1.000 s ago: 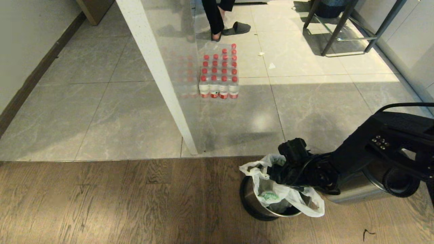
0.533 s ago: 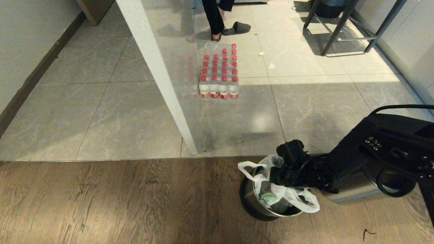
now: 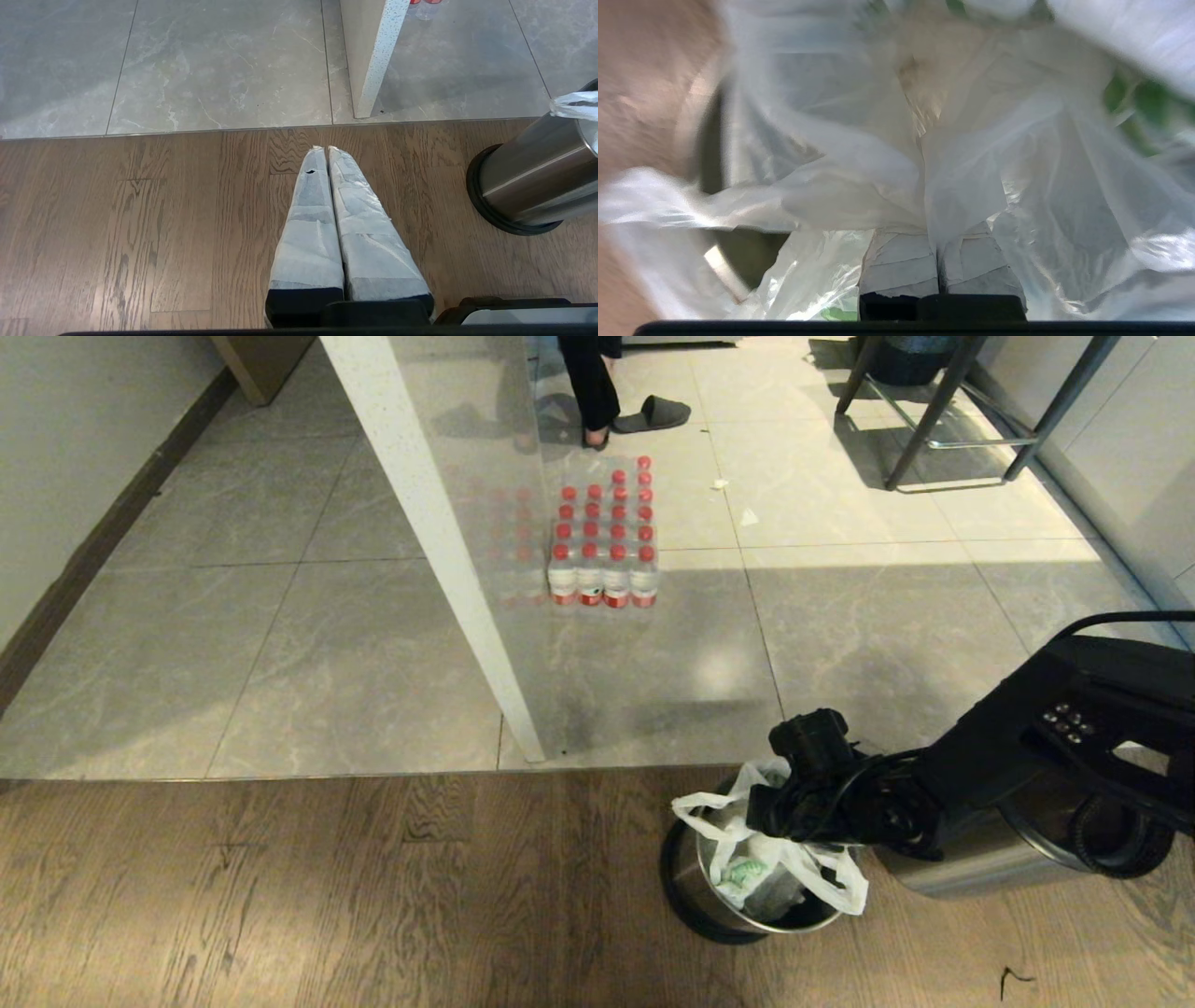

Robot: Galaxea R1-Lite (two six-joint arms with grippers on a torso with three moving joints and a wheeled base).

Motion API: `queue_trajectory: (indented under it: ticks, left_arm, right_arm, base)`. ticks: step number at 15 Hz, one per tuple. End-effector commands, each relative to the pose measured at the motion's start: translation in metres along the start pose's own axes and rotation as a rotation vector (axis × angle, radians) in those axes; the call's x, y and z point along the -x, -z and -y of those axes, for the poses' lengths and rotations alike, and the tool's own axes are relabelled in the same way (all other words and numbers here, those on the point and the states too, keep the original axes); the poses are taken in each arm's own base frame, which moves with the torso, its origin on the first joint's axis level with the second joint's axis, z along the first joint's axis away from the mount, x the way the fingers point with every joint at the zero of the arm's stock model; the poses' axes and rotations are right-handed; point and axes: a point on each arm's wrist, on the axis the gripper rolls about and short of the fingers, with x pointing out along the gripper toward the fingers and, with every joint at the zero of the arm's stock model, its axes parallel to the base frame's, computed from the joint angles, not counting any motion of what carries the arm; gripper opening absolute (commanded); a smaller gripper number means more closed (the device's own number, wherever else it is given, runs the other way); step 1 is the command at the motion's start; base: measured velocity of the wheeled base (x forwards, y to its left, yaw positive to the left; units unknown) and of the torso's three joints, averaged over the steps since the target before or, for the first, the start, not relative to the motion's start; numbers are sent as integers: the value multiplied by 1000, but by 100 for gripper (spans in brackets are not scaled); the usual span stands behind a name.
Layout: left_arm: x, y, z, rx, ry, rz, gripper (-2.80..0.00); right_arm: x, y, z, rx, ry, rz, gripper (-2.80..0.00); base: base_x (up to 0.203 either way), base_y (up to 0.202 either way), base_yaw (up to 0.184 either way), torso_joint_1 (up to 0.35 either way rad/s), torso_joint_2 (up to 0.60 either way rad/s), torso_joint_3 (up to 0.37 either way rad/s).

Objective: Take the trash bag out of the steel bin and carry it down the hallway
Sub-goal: Pick up the trash bag, then put the trash bag at the door

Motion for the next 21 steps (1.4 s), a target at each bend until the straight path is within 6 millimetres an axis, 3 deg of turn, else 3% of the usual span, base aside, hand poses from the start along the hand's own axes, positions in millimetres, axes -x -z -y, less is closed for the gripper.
queue_trajectory:
  ticks: [1, 3, 6, 11, 13, 17, 19, 21]
  left_arm:
    - [0, 0, 0, 1, 0, 0, -280]
    - [0, 0, 0, 1, 0, 0, -280]
    - [0, 0, 0, 1, 0, 0, -280]
    - [0, 0, 0, 1, 0, 0, -280]
    - [0, 0, 0, 1, 0, 0, -280]
    - [0, 0, 0, 0, 0, 0, -280]
    - [0, 0, 0, 0, 0, 0, -280]
    - [0, 0, 0, 1, 0, 0, -280]
  right_arm:
    - [21, -13, -4, -10, -29, 52, -280]
    - [52, -27, -6, -8, -56, 121, -280]
    - [116, -43, -4, -2, -90, 191, -280]
    - [233, -42, 18, 15, -124, 266, -280]
    - [273, -30, 34, 60, -117, 288, -280]
    - [326, 0, 79, 183, -20, 369, -280]
    - [342, 30, 103, 269, 54, 415, -280]
    - [346, 73, 125, 323, 118, 433, -280]
  base:
    - [0, 0, 0, 0, 0, 0]
    - [0, 0, 0, 0, 0, 0]
    - [0, 0, 0, 0, 0, 0]
    - [0, 0, 0, 0, 0, 0]
    - [0, 0, 0, 0, 0, 0]
    - [0, 0, 0, 0, 0, 0]
    - [0, 0, 0, 0, 0, 0]
    - [0, 0, 0, 0, 0, 0]
